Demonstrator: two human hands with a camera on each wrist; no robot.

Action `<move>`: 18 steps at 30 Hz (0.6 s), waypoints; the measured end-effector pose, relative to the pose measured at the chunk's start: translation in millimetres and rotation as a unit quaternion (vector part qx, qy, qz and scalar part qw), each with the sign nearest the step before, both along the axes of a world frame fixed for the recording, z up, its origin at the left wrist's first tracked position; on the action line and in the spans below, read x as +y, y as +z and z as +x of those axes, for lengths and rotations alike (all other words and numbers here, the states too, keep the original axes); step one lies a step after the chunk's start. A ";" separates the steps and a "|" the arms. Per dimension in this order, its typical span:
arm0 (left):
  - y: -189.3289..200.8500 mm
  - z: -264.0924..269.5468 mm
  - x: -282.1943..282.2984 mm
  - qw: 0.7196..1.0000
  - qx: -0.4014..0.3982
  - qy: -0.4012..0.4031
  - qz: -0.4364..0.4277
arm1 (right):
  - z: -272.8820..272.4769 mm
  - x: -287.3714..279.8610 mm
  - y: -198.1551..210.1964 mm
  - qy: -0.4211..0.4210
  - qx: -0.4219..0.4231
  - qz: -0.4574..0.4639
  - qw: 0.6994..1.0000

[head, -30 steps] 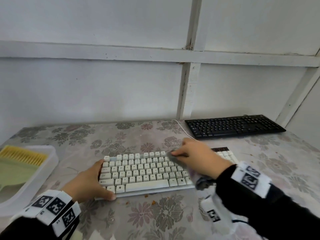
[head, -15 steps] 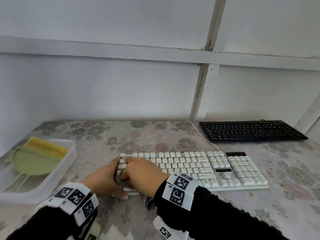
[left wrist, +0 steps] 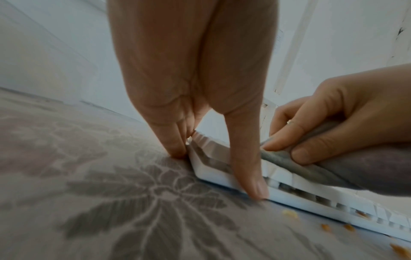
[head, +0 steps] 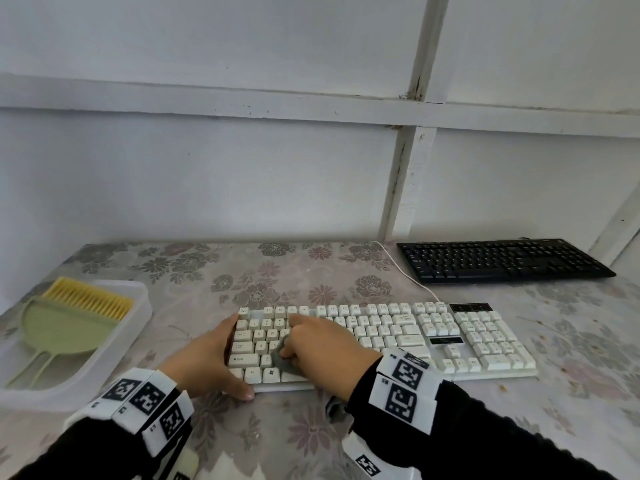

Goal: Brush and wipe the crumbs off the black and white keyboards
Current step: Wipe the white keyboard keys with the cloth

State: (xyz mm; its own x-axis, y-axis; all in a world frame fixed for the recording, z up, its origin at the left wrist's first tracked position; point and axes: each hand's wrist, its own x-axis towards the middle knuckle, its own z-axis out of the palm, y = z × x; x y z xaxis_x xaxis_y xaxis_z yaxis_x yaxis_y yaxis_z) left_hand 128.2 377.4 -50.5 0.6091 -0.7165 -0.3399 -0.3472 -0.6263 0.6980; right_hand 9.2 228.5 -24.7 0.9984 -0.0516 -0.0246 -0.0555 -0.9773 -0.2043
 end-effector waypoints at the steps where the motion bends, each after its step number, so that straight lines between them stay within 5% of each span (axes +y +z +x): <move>1: 0.1 0.0 -0.2 1.000 0.002 0.001 0.000 | -3.4 -3.6 0.5 -0.003 0.000 0.002 1.000; 18: 0.6 -0.1 -0.1 1.000 0.000 -0.002 0.010 | -89.7 -92.1 20.9 -0.156 0.053 -0.018 0.986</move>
State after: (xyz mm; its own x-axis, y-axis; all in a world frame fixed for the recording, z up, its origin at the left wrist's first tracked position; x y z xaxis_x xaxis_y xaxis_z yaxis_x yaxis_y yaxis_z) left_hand 128.1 377.4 -49.9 0.6060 -0.7119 -0.3549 -0.3498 -0.6391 0.6850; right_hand -80.5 136.4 -3.9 0.9258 -0.3581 -0.1211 -0.3734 -0.9161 -0.1457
